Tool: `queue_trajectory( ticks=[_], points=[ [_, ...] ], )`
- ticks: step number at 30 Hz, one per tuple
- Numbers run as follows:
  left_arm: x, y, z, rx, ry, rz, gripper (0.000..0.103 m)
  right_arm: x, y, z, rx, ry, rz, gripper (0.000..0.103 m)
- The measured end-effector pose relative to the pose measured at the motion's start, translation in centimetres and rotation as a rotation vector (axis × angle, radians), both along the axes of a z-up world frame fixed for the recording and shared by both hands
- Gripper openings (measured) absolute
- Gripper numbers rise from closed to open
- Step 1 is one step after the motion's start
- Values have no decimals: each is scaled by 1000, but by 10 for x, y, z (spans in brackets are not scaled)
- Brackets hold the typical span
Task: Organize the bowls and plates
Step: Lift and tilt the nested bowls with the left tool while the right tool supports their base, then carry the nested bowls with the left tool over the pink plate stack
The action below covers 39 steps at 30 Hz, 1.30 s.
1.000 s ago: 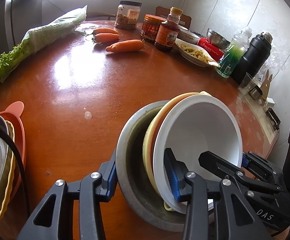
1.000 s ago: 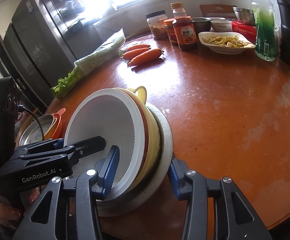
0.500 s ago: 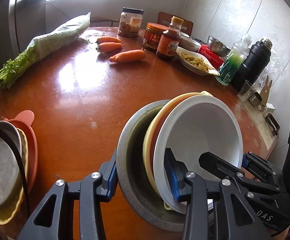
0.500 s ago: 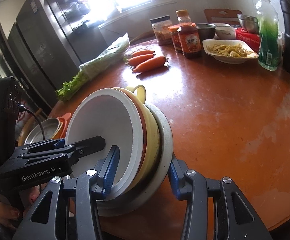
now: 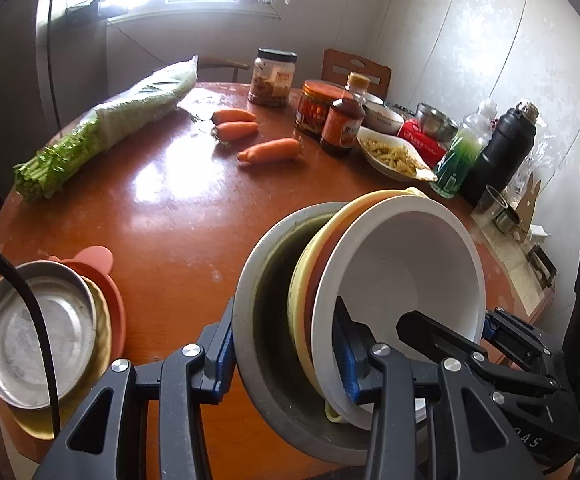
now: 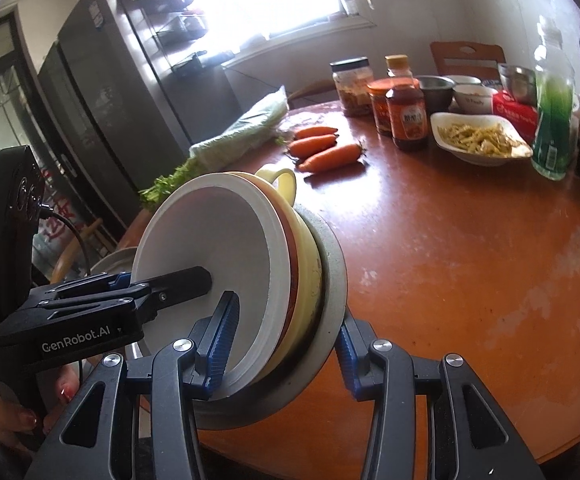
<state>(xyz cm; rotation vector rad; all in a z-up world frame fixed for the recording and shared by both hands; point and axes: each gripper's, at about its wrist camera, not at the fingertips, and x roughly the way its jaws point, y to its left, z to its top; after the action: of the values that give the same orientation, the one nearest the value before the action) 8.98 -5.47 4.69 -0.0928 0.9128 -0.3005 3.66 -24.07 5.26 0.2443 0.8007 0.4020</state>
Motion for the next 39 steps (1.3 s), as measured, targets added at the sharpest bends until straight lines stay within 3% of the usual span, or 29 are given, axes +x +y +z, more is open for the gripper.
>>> queue_trajectory(
  ticks=[20, 39],
  points=[
    [-14, 61, 45, -30, -89, 82, 42, 6, 54, 45, 7, -99, 88, 47],
    [-22, 138, 72, -37, -142, 182, 42, 28, 126, 68, -18, -153, 200, 47]
  ],
)
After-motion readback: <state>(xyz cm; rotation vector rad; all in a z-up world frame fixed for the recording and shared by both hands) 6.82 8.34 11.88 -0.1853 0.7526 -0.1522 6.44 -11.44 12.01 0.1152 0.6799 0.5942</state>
